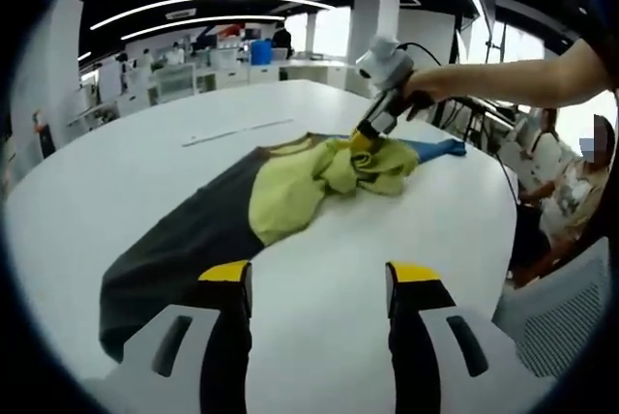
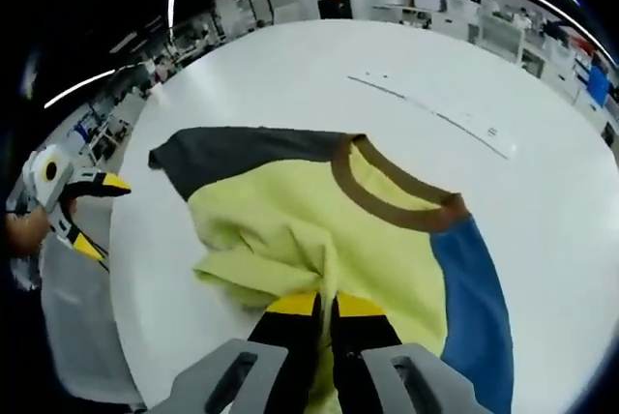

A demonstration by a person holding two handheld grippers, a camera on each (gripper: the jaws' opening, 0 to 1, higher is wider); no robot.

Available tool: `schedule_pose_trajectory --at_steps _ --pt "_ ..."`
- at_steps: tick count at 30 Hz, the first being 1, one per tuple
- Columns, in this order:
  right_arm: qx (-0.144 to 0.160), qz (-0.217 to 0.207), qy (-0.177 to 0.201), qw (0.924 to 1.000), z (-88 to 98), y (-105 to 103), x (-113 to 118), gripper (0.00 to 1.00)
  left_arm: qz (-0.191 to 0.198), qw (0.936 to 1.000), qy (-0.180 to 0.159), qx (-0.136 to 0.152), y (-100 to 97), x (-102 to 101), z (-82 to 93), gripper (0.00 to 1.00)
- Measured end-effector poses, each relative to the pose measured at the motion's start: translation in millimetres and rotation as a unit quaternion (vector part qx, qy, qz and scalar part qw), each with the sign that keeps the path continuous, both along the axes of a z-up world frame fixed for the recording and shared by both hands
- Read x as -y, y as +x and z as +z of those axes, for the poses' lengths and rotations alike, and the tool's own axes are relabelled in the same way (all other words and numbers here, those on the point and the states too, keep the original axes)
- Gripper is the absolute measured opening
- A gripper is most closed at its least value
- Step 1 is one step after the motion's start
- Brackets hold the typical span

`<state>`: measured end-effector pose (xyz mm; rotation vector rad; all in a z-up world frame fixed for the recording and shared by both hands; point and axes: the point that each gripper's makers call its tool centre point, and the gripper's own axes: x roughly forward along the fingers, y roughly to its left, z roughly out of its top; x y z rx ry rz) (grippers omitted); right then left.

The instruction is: Fold the garment on the visible template until the final outline fits inside the template.

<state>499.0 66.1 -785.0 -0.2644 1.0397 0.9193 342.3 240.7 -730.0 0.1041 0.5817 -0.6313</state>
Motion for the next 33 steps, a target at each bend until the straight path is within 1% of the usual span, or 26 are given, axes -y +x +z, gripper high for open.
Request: schedule_pose_trajectory --at_steps 4,8,9,11,12,13,14,18,19,21,26,30,33 --pt "-0.021 -0.030 0.012 0.9992 -3.5 1.3 0.1 0.00 -0.002 1.0000 -0.003 0.000 1.3 2.4 0.2 0.51" --pt "-0.028 -0.047 0.024 0.9982 -1.2 1.5 0.6 0.01 -0.003 1.0000 -0.003 0.000 3.2 5.4 -0.1 0.49" --pt "-0.027 -0.053 0.032 0.9977 1.5 0.6 -0.4 0.02 -0.003 1.0000 -0.004 0.000 3.8 5.9 0.0 0.49" --pt "-0.029 -0.076 0.059 0.9949 7.7 1.9 -2.3 0.04 -0.003 1.0000 -0.006 0.001 4.8 8.3 1.3 0.49" --pt "-0.028 -0.086 0.070 0.9934 11.0 2.9 -2.3 0.07 -0.003 1.0000 -0.007 0.002 5.6 9.4 1.8 0.49" --pt "-0.024 -0.097 0.090 0.9910 16.9 5.5 -3.1 0.09 -0.004 1.0000 -0.008 0.002 6.7 11.2 2.2 0.49" --pt "-0.023 -0.105 0.097 0.9895 20.0 6.0 -2.2 0.12 -0.006 1.0000 -0.008 0.002 7.6 12.2 2.0 0.49" --pt "-0.004 -0.110 0.101 0.9887 31.5 3.7 6.9 0.28 -0.010 0.9999 -0.004 0.002 12.6 16.7 1.7 0.48" --pt "0.006 -0.112 0.106 0.9880 36.7 2.0 10.3 0.30 -0.011 0.9999 -0.005 0.003 14.6 18.6 2.3 0.47" --pt "0.016 -0.114 0.115 0.9866 42.7 -0.7 13.2 0.35 -0.012 0.9999 -0.011 0.005 18.7 22.4 4.6 0.47" --pt "0.034 -0.117 0.131 0.9838 55.8 -12.0 25.6 0.41 -0.017 0.9996 -0.018 0.010 28.5 32.2 8.4 0.45" --pt "0.046 -0.113 0.143 0.9822 64.7 -29.4 35.3 0.43 -0.021 0.9994 -0.024 0.017 39.9 40.7 12.8 0.43" --pt "0.048 -0.114 0.146 0.9816 66.3 -40.1 41.3 0.43 -0.020 0.9992 -0.027 0.021 48.6 45.5 14.5 0.42"
